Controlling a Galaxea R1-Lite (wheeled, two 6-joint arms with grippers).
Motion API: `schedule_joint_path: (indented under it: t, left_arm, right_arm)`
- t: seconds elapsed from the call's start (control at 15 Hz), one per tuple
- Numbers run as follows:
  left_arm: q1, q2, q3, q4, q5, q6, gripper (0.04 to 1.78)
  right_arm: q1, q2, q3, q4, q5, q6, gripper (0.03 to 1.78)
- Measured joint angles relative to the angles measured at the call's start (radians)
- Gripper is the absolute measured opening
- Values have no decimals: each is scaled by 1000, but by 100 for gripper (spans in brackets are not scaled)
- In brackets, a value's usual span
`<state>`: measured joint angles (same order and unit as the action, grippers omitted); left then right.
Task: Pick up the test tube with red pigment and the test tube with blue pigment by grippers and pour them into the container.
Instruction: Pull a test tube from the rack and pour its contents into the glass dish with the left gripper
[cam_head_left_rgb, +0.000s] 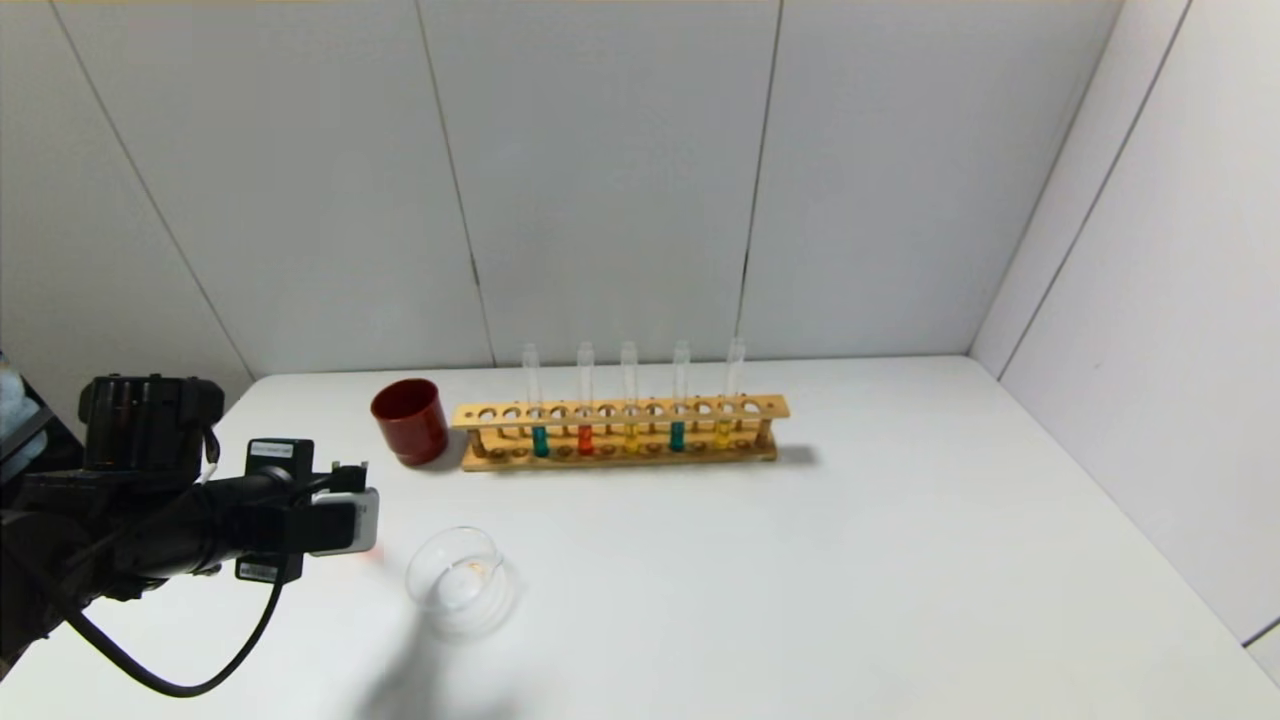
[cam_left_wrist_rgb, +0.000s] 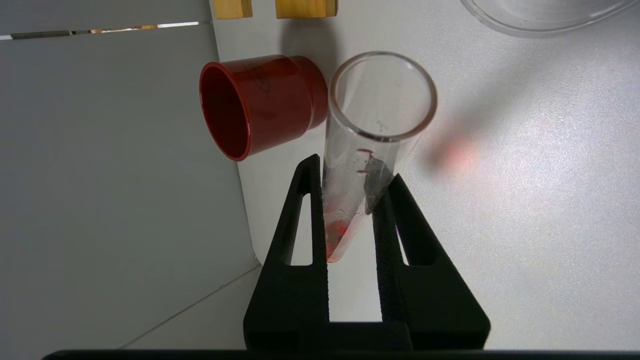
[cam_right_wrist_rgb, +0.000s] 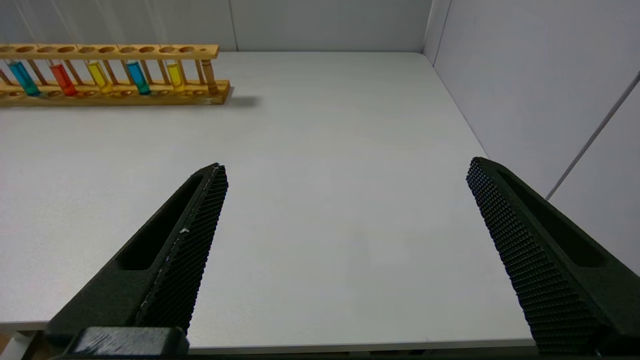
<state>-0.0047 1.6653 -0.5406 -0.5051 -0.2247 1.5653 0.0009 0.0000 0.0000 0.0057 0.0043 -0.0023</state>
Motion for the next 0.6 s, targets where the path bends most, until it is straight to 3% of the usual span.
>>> schedule_joint_path:
  t: [0.6]
  left_arm:
    - [-59, 56, -26, -11, 66, 60, 32]
  right_arm:
    - [0, 0, 0, 0, 0, 0, 175]
